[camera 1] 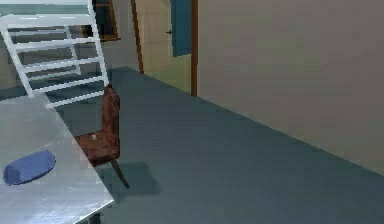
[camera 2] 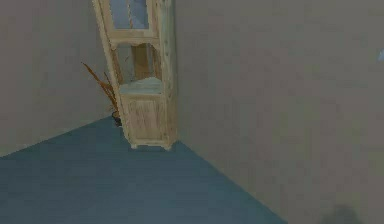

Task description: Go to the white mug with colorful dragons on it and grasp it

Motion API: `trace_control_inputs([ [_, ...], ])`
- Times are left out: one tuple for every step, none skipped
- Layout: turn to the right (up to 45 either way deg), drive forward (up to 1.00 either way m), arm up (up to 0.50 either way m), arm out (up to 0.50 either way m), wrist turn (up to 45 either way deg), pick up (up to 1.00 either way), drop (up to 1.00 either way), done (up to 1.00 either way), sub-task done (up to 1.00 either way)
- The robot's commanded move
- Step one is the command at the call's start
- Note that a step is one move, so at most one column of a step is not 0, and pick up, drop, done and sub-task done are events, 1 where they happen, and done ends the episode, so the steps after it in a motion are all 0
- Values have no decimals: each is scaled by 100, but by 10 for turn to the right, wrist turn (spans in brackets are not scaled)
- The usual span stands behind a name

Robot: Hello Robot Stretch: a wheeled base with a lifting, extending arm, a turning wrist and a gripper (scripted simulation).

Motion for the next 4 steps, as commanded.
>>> trace_control_inputs([
  [30, 0, 0, 0, 0, 0, 0, 0, 0],
  [0, 80, 0, 0, 0, 0, 0, 0, 0],
  [-210, 0, 0, 0, 0, 0, 0, 0, 0],
  [0, 95, 0, 0, 0, 0, 0, 0, 0],
])
